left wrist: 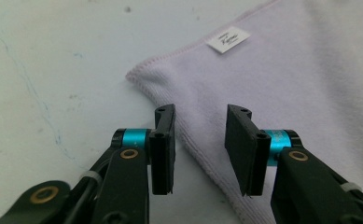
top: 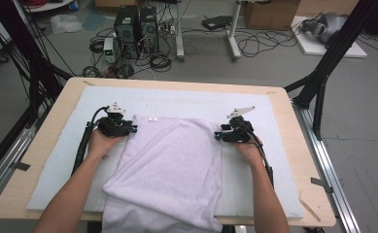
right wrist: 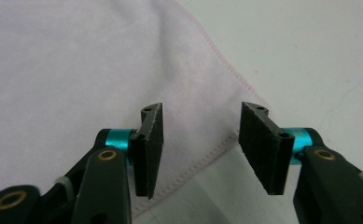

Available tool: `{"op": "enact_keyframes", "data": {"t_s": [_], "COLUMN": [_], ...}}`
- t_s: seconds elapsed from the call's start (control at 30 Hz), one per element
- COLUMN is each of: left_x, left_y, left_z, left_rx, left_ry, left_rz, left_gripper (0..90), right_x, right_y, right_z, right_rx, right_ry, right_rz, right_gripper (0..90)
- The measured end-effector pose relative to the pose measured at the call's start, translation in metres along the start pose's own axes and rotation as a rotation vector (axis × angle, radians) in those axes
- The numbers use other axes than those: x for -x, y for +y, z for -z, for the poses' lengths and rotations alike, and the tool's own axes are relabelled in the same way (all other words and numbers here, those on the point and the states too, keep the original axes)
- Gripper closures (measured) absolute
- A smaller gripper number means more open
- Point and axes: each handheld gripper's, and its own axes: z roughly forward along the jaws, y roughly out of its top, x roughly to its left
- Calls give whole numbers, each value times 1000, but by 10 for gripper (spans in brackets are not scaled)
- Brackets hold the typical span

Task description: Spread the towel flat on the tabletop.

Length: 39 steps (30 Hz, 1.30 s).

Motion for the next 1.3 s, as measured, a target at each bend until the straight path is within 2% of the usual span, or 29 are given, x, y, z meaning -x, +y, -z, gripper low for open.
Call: {"op": "enact_keyframes", "data": {"t_s": [0.1,0.17,0.2,0.23,0.27,0.3,0.37,0.4,0.5,0.53,0.6,0.7,0.73,0.77,0.8,0.83,0.93,1.0,1.1,1.17,1.3], "left_x": [1,3,3,6,7,8,8,7,1,0,-4,-12,-14,-16,-19,-20,-21,-20,-13,-5,11], "left_y": [0,1,1,2,3,5,7,9,20,24,37,57,61,64,64,62,50,40,28,18,-1], "left_z": [-2,-2,-1,-2,-2,-2,2,6,20,24,36,50,51,51,51,51,51,52,56,63,79], "left_rx": [5,3,0,-7,-12,-18,-12,6,62,69,121,179,175,166,157,146,136,121,125,136,170], "left_ry": [13,26,19,33,42,59,110,120,159,168,199,226,249,271,268,252,207,177,146,119,72], "left_rz": [19,11,9,2,-3,-7,-26,-20,-19,-26,-23,-12,-9,2,12,14,8,17,-8,-36,-76], "left_gripper": [615,642,718,858,863,866,871,872,872,873,873,871,853,780,689,663,645,630,607,598,578], "right_x": [0,0,0,1,1,-2,-7,-8,-7,-7,-6,-2,1,5,9,12,8,4,-12,-22,-48], "right_y": [-1,-1,-1,-1,0,2,9,13,29,39,56,84,91,95,96,95,87,82,71,64,45], "right_z": [-2,-2,-1,-1,-1,-2,-2,-1,7,13,24,39,42,42,42,41,34,31,36,41,57], "right_rx": [-10,-9,-10,-8,-19,-24,-40,-43,-3,14,50,100,114,116,117,120,75,29,64,77,122], "right_ry": [-7,-15,-14,-3,41,30,-18,-31,-53,-62,-86,-128,-150,-184,-194,-180,-148,-84,-49,-6,52], "right_rz": [-29,-33,-50,-57,-61,-42,27,23,42,57,80,90,88,73,44,19,43,19,52,54,97], "right_gripper": [491,554,627,768,854,860,868,871,875,876,877,869,826,730,697,681,628,569,556,538,516]}}
